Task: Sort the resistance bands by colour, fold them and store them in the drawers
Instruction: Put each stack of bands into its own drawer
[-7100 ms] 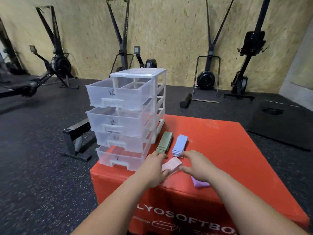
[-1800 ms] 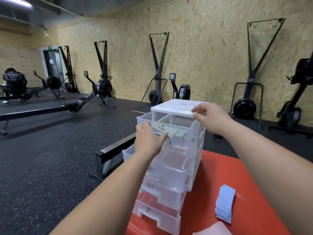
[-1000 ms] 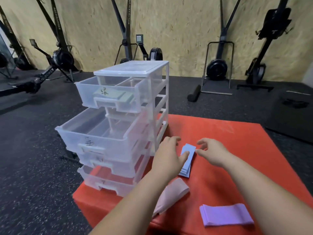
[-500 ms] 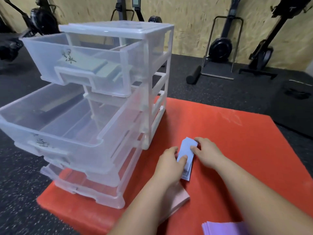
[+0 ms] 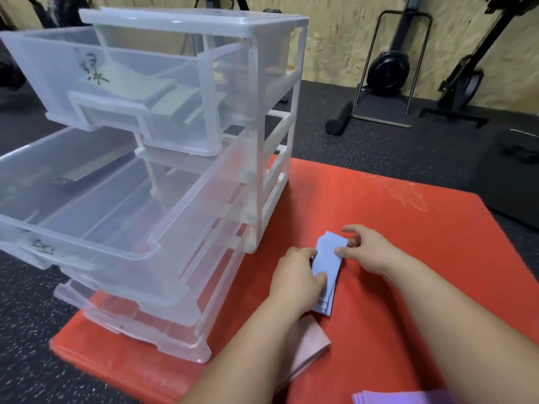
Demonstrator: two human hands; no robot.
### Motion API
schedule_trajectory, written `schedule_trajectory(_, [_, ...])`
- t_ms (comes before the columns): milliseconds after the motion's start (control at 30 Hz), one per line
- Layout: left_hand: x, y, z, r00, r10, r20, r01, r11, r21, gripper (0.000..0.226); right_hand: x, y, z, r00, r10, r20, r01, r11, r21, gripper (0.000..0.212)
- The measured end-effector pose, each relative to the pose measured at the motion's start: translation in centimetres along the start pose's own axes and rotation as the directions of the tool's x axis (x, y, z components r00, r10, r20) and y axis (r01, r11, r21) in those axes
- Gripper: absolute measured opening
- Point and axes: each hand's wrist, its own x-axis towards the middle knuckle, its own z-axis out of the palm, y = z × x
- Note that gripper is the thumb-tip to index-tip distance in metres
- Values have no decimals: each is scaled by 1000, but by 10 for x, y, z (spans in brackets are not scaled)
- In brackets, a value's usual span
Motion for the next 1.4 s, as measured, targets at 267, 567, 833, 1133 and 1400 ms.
schedule_trajectory(267, [-5,-1,-9,999,-30,39,33,998,-62,62,-16,-14,8,999,-32,-25,28,991,-131,29])
schedule_trajectory(567, [-41,35,-58,972,181,-150,-226,891,-394,36,-108,-69,-7,926,-284,-250,367,836,408,33])
schedule_trajectory(833, [-113,94,-124,900,319,-298,-407,859,-311,21,-185,-130,-29,908,-354,-223,408,636,655,30])
schedule_trajectory(1133, [-193,119,-195,791,258,-554,-475,830,-292,19,-272,-190,-6,892,-452,-24,290,529,798,43])
schedule_trajectory(1400, [-217,80,-265,666,216,-714,-493,846,-204,24,-263,-280,1,789,-615,-3,527,673,519,26])
